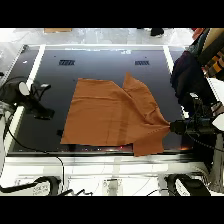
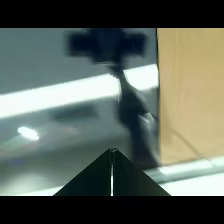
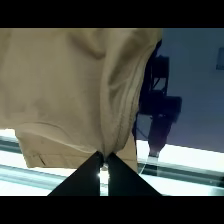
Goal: Fold the clothes and pants, and hang the long-sleeved shirts on hangers.
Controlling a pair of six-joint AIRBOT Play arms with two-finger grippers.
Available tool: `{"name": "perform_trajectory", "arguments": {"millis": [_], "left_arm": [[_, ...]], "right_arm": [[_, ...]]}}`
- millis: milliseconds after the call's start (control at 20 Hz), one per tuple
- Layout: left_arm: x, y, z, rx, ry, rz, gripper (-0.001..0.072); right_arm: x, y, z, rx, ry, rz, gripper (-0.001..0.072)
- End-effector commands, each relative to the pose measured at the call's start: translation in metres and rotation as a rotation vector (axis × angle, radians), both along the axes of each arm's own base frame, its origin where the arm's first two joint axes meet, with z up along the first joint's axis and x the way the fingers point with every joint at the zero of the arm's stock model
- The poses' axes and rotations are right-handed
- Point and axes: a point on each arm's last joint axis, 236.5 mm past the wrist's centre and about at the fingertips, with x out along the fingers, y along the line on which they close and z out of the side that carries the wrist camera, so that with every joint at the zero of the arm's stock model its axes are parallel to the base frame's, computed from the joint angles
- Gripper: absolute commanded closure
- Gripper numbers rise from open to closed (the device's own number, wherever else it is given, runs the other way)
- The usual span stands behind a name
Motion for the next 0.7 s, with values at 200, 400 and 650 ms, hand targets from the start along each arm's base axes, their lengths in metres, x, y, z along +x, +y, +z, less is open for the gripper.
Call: {"name": "perform_trajectory", "arguments": {"millis": [200, 400, 650], "left_arm": [[-0.055, -0.034, -0.024, -0.569, 0.046, 0.309, 0.0367], [-0.078, -0.044, -0.056, -0.595, 0.090, 0.390, 0.0193], [-0.094, -0.058, -0.084, -0.559, 0.098, 0.369, 0.0193]], "right_arm": [[0.016, -0.003, 0.006, -0.009, -0.074, -0.013, 0.0694], [0.019, -0.003, 0.007, -0.010, -0.085, -0.016, 0.0694], [0.019, -0.003, 0.007, -0.009, -0.084, -0.016, 0.0694]]}}
